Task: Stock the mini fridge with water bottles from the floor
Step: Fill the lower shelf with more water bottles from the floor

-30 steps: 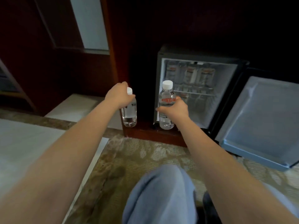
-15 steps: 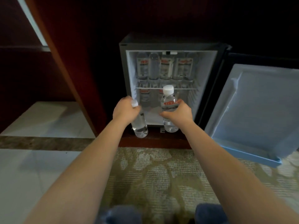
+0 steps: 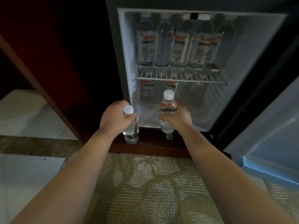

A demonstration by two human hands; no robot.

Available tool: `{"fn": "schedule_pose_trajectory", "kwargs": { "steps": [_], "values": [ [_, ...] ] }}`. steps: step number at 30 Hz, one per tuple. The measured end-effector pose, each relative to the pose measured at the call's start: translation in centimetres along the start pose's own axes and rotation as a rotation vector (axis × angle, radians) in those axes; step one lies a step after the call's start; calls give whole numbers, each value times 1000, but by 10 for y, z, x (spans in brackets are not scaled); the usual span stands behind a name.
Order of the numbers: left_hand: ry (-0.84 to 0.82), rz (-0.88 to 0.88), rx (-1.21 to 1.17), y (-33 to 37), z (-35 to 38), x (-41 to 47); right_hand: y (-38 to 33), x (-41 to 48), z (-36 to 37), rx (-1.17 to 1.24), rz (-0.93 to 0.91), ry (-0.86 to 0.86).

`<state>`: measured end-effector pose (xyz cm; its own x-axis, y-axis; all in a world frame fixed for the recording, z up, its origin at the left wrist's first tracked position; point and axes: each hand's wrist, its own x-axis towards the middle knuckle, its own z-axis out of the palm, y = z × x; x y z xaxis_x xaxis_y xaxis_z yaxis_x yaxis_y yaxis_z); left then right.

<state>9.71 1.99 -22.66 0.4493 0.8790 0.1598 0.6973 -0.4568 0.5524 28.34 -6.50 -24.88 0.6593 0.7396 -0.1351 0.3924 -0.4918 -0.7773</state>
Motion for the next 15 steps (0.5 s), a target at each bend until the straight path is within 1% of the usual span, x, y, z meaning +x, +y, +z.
{"fn": "schedule_pose_trajectory", "kwargs": {
  "steps": [2,6,11,15],
  "values": [
    [-20,-3,15,-11,4,7,-2,17,19,60,24,-4],
    [-60,-58,11,-37,13,17,-9,47,53,148,10,35],
    [-21,-78,17,-60,22,22,-18,77,79,103,41,31],
    [27,-100,-15,-70,26,19,-15,93,98,164,40,70]
  ]
}}
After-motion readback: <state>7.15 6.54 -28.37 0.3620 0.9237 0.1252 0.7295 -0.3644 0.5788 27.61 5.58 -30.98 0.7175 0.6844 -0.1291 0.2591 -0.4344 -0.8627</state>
